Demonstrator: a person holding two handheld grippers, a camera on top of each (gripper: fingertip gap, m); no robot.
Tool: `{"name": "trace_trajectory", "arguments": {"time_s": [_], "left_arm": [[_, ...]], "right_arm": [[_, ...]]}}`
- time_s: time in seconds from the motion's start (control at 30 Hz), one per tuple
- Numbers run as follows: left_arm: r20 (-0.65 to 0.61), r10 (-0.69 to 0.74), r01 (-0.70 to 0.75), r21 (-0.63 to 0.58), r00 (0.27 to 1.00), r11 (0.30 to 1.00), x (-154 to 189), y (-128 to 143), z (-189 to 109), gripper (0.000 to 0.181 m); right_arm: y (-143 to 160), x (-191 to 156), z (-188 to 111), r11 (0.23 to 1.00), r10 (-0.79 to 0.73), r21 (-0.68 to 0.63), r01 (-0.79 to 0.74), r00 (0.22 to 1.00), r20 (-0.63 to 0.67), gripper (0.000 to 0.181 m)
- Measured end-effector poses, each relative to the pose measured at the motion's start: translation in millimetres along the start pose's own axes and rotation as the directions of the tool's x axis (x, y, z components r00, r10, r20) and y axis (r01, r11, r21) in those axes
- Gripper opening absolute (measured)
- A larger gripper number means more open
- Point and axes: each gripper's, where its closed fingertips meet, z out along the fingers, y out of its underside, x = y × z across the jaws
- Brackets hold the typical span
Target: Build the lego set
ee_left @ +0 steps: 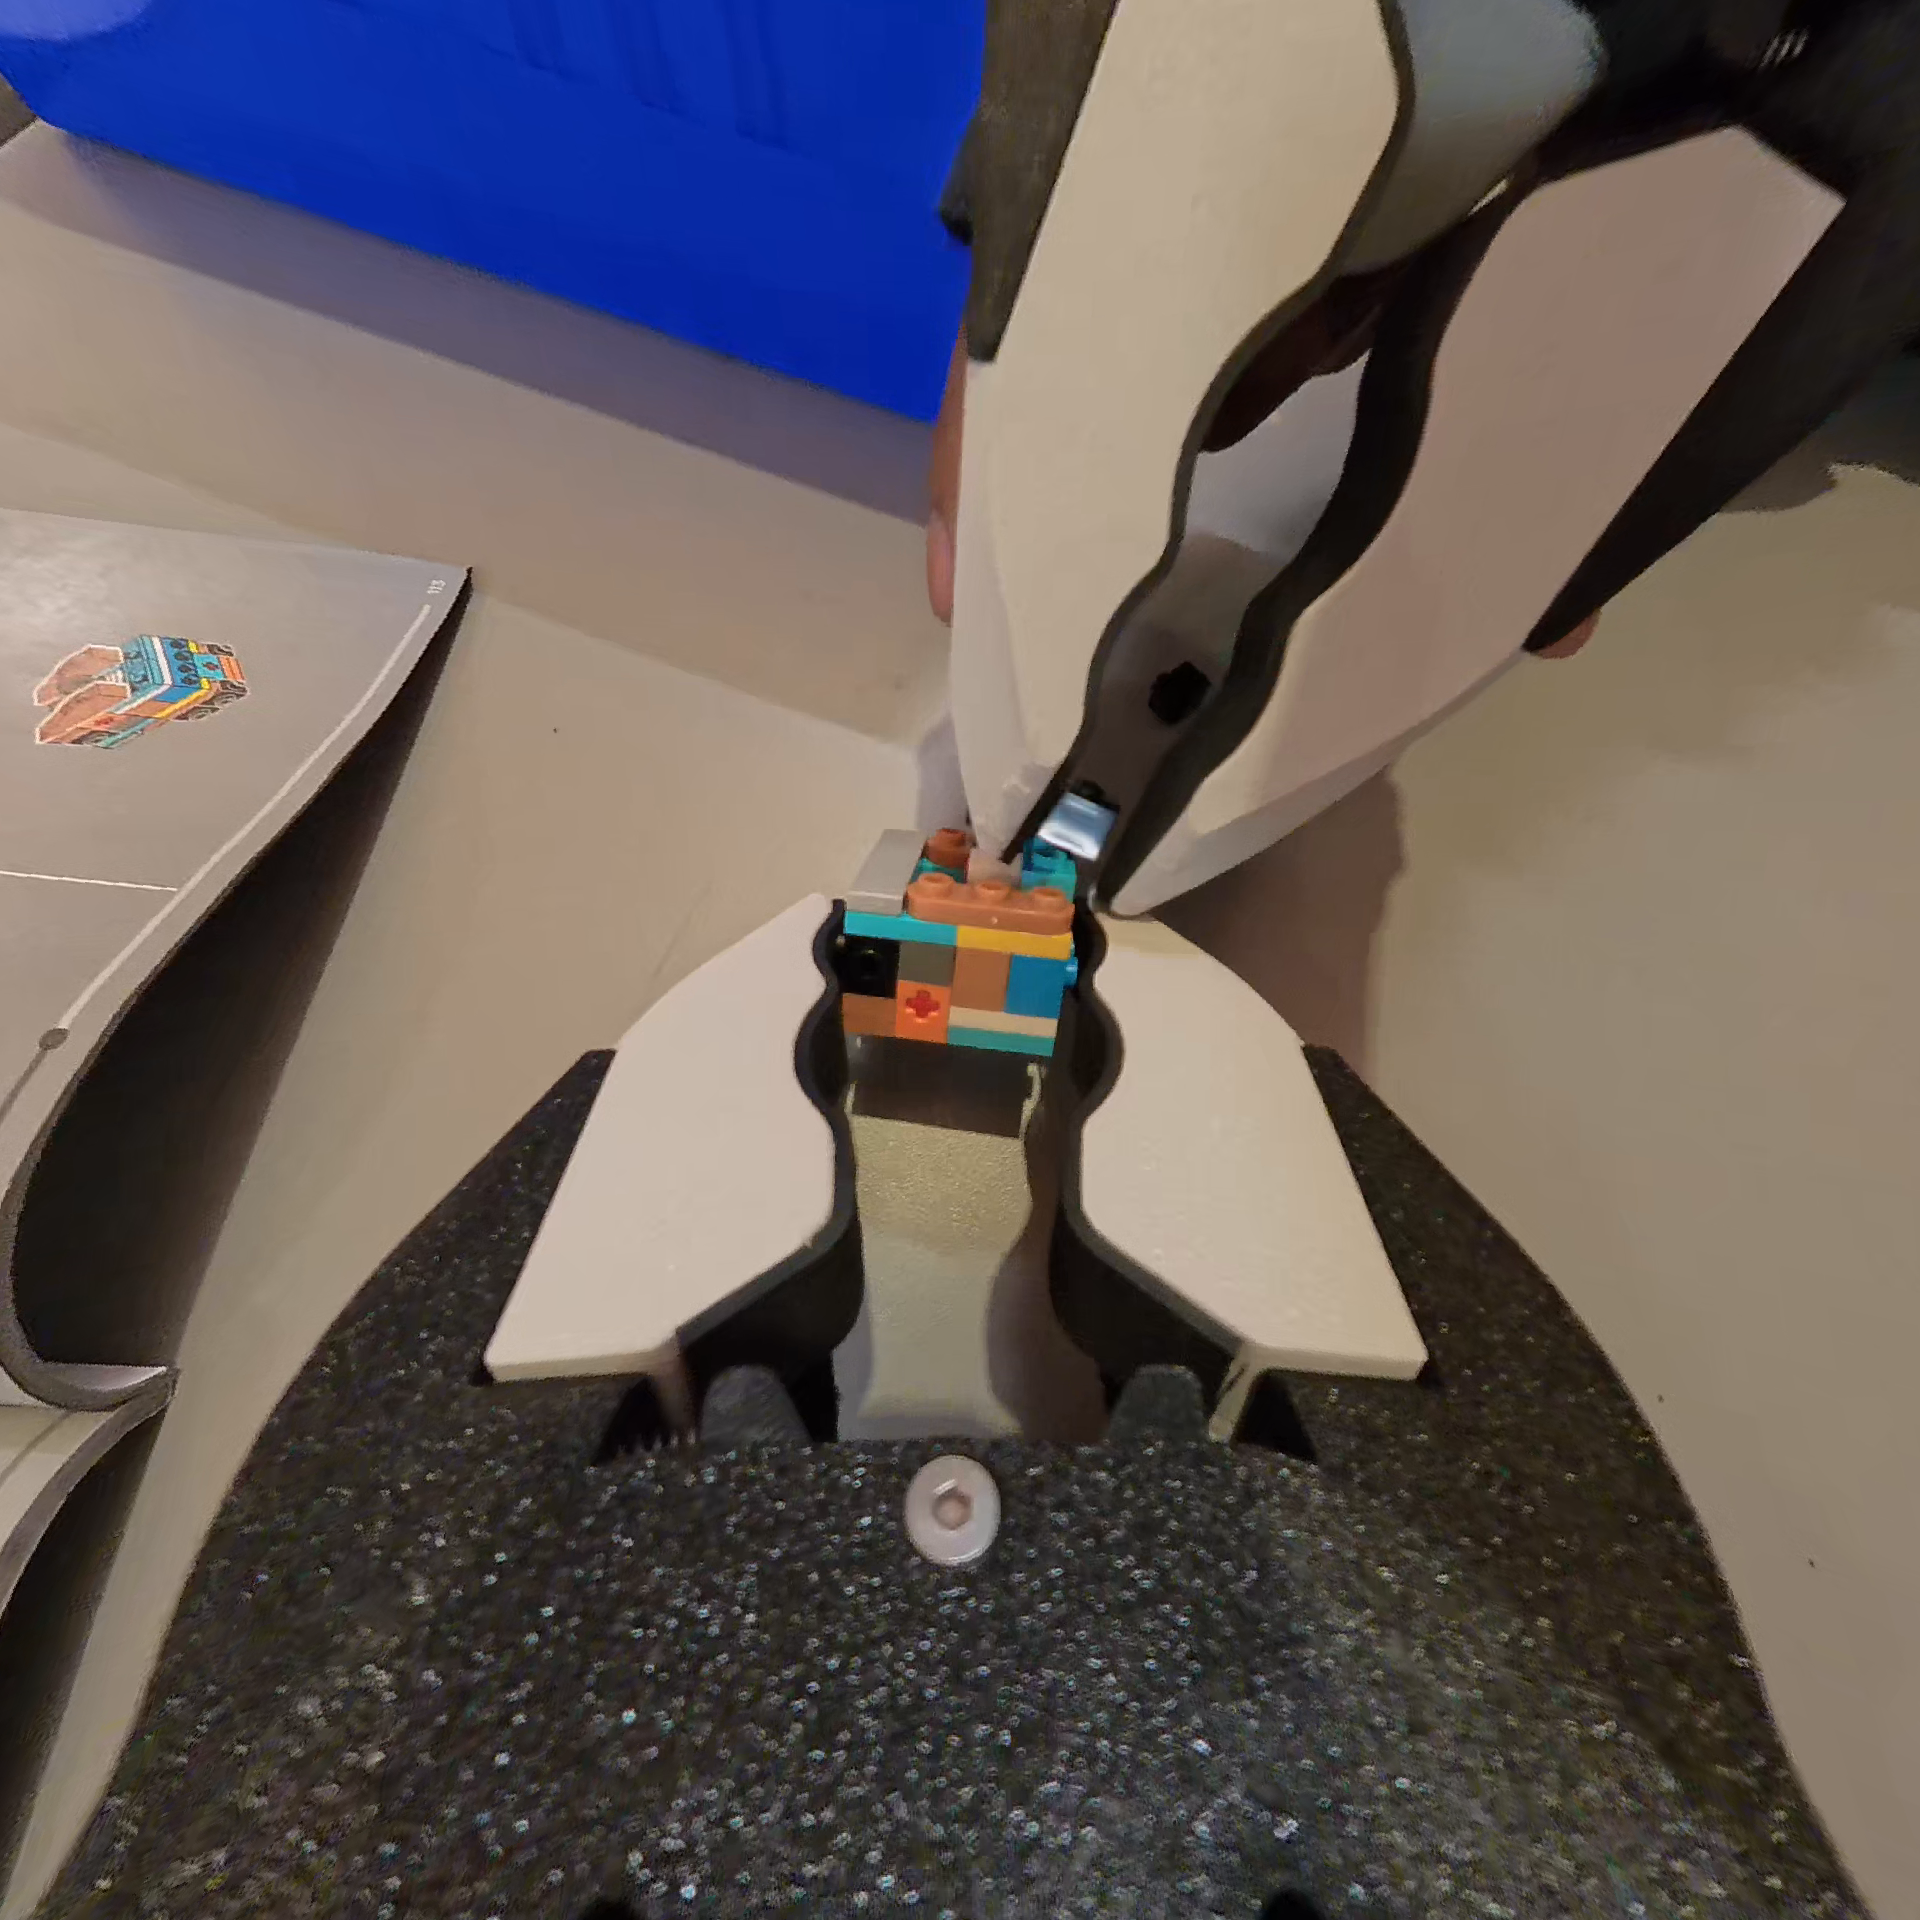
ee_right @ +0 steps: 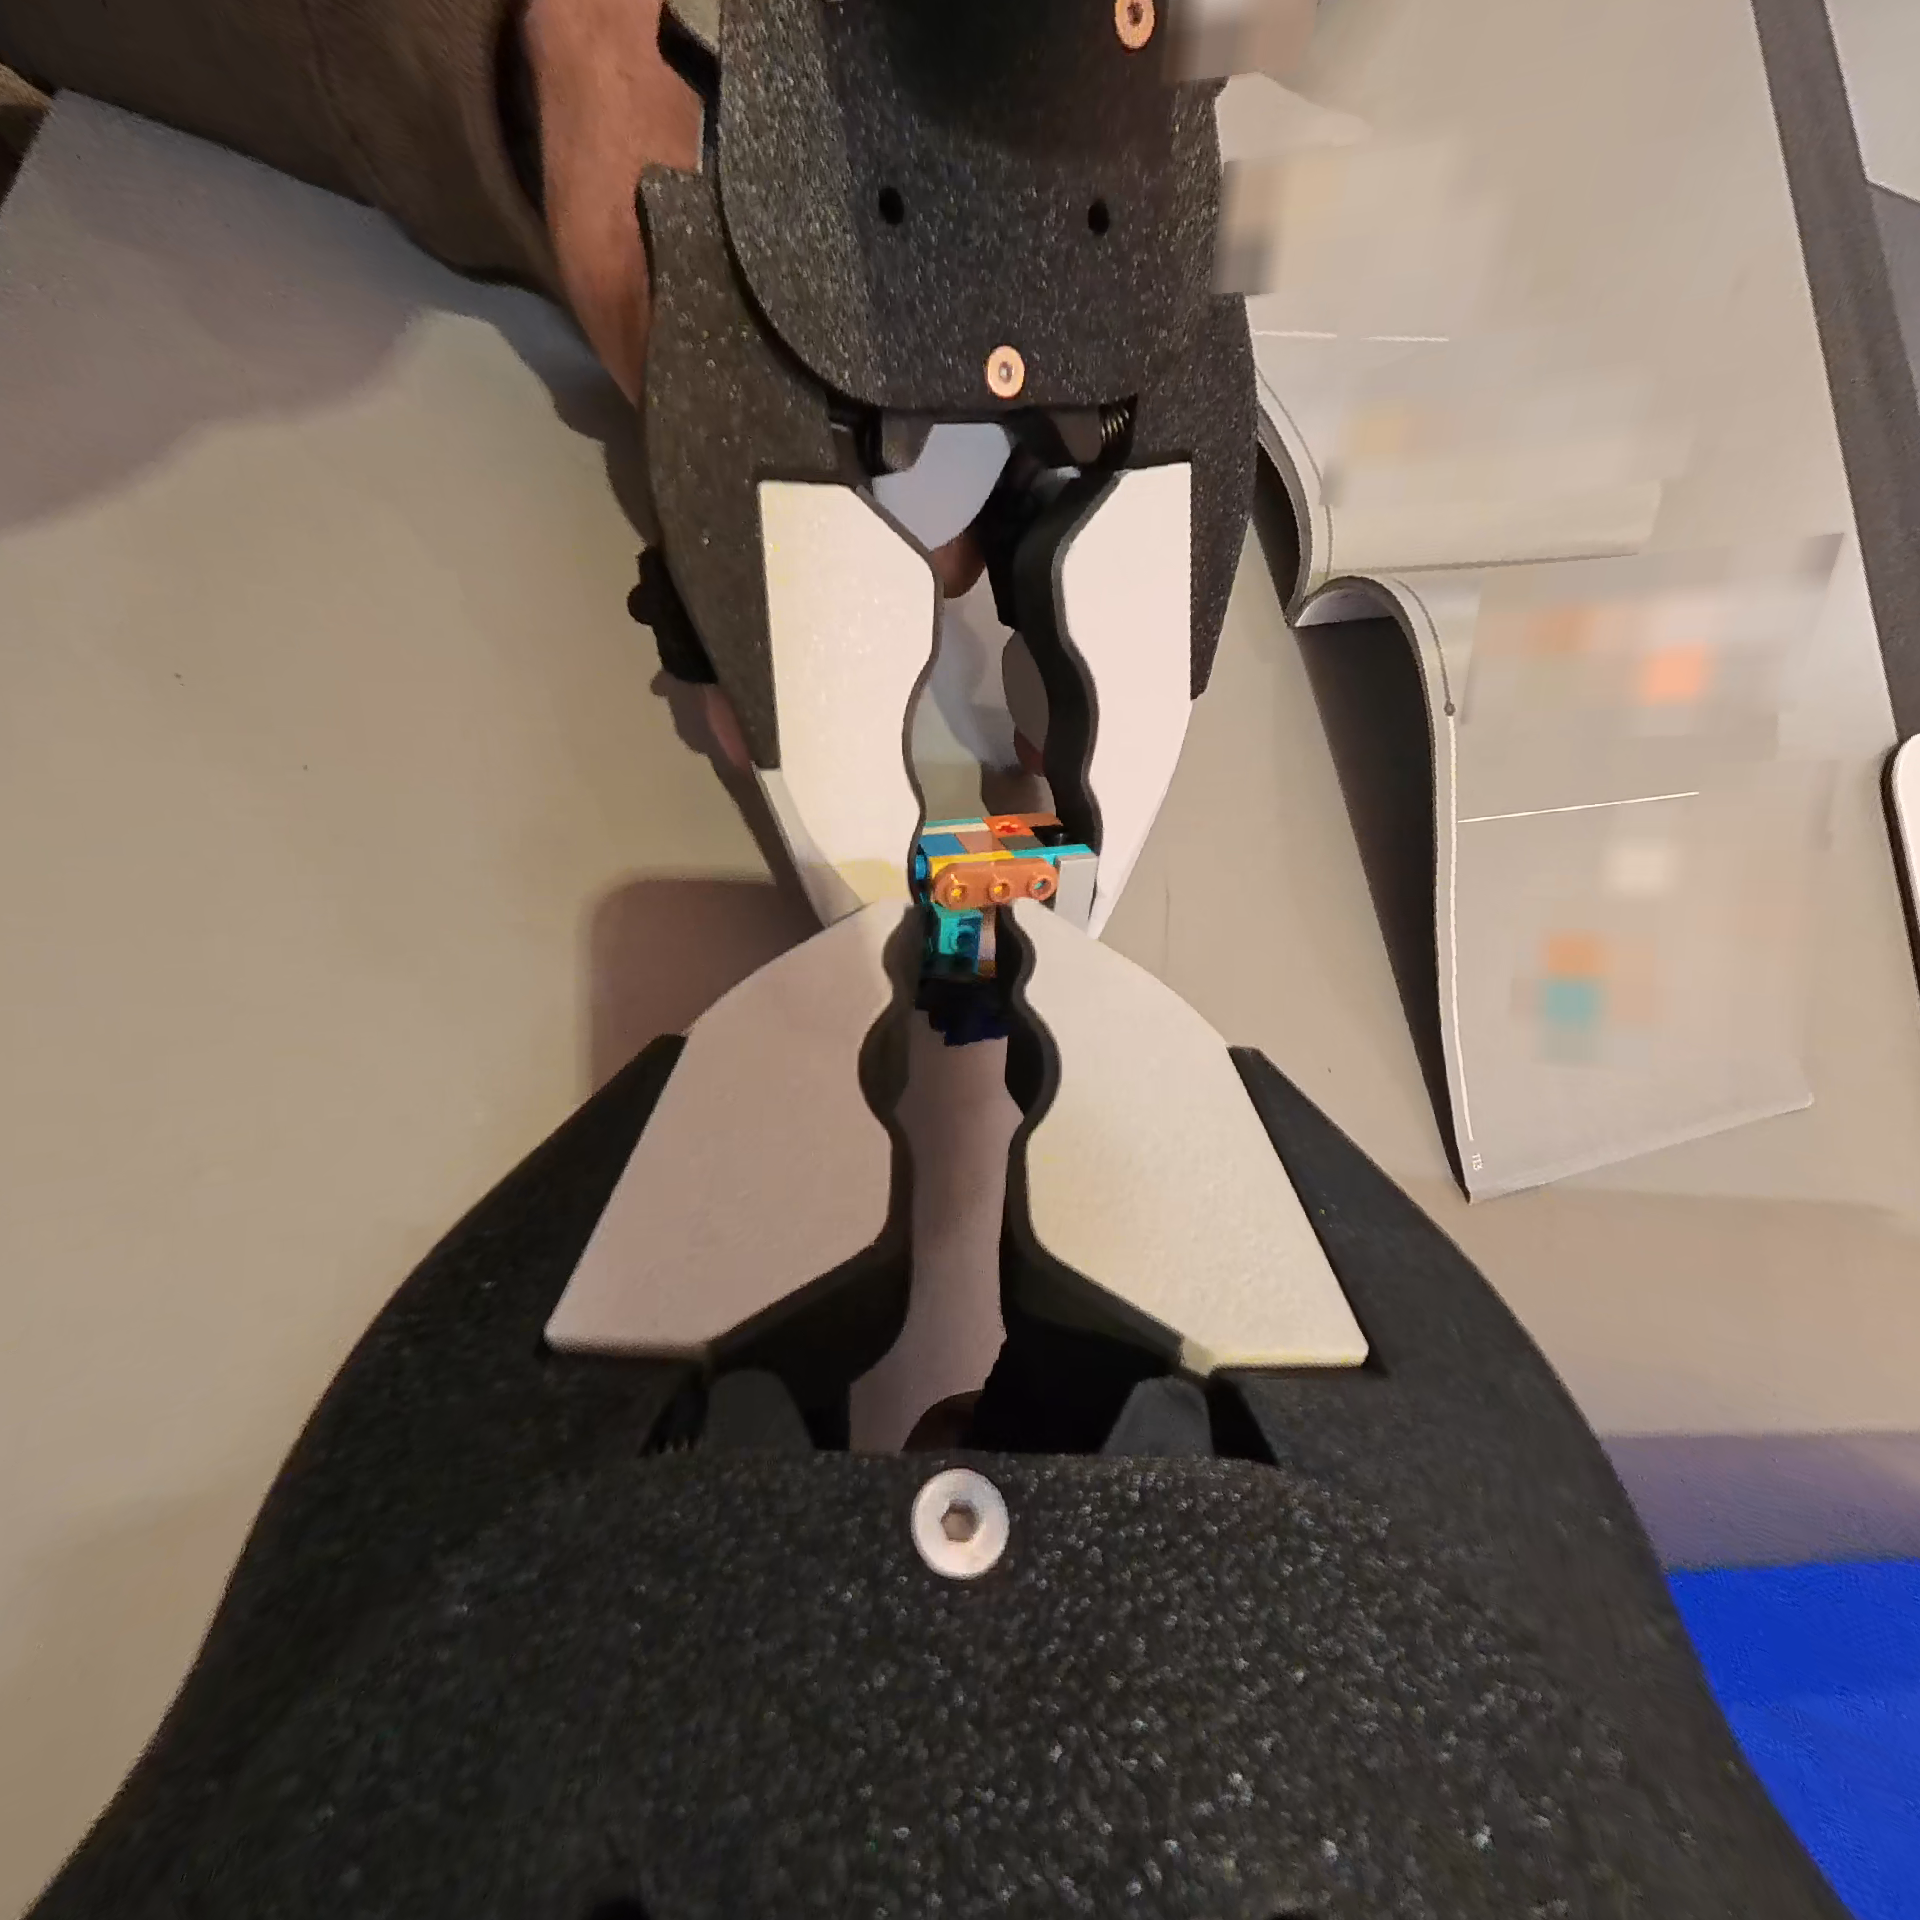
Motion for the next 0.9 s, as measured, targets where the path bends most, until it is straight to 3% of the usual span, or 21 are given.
{"name": "trace_trajectory", "arguments": {"time_s": [0.27,0.57,0.67,0.9], "left_arm": [[0.016,-0.017,0.017,0.015,1.000,1.000,-6,0,-3,0.041],[-0.082,-0.045,0.062,0.224,0.996,0.973,2,-29,-17,0.041],[-0.101,-0.048,0.069,0.218,0.994,0.974,7,-27,-13,0.041],[-0.191,0.008,0.030,0.193,0.982,0.981,30,-27,-6,0.041]], "right_arm": [[8,19,-18,0.999,0.032,0.044,-0.028,0.994,-0.107,0.023],[4,10,-53,0.930,0.213,0.336,-0.153,0.965,-0.151,0.025],[19,-11,-67,0.922,0.201,0.356,-0.151,0.974,-0.108,0.025],[69,-78,-75,0.976,0.088,0.200,-0.082,0.996,-0.021,0.023]]}}
